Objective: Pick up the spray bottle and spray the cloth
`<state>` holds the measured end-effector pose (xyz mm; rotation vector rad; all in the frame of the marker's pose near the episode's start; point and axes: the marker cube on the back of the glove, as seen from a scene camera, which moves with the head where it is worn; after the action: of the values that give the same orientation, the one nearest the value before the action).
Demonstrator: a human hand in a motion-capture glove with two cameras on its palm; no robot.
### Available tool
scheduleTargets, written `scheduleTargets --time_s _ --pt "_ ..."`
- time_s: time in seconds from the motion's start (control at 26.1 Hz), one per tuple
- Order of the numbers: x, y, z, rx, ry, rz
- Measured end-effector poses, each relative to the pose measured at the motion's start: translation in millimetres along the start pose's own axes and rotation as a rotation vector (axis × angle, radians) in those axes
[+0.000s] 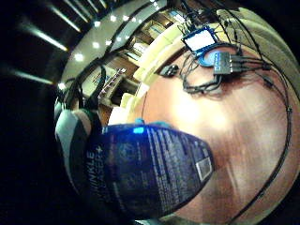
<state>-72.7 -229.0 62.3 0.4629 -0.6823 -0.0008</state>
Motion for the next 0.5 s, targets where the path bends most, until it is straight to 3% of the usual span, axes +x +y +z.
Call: scheduleTargets --time_s 0.23,0.5 --pt "-3.3 -2.6 -1.8 0.088 0.006 -0.028" --pt "-8.4 23.2 -19.8 -0.002 0.007 0.026"
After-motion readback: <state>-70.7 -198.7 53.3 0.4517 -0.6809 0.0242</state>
